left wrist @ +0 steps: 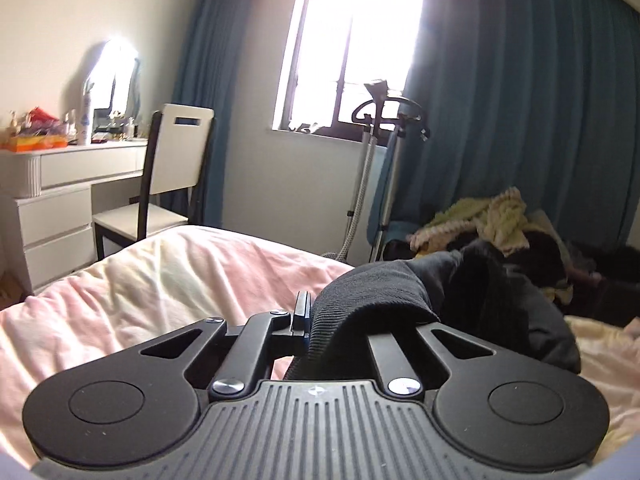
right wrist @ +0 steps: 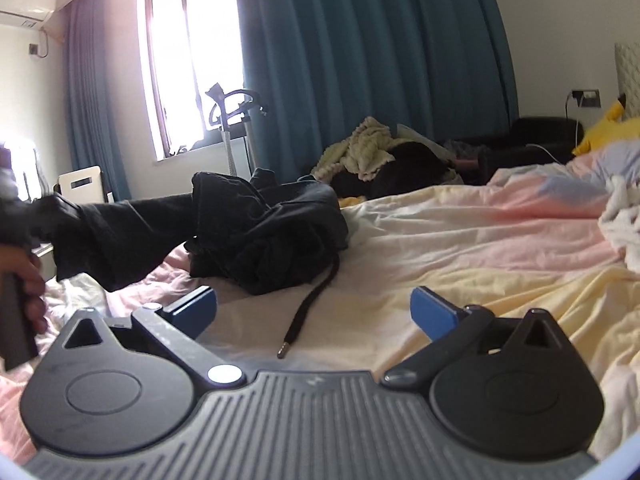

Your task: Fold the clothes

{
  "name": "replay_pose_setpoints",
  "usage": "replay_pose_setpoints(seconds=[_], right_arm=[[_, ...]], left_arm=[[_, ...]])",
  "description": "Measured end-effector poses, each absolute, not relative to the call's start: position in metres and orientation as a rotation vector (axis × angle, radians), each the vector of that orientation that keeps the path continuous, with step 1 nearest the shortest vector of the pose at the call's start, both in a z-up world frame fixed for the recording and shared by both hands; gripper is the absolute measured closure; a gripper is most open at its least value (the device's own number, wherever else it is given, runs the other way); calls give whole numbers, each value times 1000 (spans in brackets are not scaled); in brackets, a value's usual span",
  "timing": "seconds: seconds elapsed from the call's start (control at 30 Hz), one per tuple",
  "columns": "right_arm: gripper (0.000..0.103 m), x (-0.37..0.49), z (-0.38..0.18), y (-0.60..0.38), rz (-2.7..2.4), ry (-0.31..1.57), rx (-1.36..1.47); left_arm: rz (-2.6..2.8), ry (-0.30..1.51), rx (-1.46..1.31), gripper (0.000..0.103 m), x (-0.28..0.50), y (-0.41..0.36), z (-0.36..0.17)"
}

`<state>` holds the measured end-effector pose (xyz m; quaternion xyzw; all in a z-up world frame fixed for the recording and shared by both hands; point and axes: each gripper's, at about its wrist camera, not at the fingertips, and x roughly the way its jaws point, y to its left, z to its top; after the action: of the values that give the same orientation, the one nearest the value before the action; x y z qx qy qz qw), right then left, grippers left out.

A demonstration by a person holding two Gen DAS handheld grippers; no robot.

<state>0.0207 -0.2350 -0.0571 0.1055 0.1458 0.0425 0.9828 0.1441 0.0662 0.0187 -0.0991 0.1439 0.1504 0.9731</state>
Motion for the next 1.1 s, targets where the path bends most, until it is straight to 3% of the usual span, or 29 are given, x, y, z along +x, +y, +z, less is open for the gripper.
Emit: replay_pose_setpoints(seconds=[0.2,0.53,0.6,0.67,0.73,0.83,0.93,1.1], right_arm=[[0,6,-54,-231,110,274,162],[0,-1,-64,-220,124,243,94],[0,-3,-67,-220,153,264,98],[0,-6,-66,-224,176,270,146],[0,-12,-62,-224,193,252,157],[0,-19,-58,-219,230,236,145],[0,-24,-58,-212,263,254,119],[0,-35,-52,-197,285,242,79]], left_arm=[[365,296,-257,96,102,112,45],[411,476,-165,94,107,114,-21],[386,501,-110,88,109,104,-23],[335,542,-77,57,112,97,-21],[306,546,-48,46,109,91,-15],[276,530,-50,17,95,86,-4],[233,510,-96,10,75,85,8],[176,460,-126,9,33,74,24]])
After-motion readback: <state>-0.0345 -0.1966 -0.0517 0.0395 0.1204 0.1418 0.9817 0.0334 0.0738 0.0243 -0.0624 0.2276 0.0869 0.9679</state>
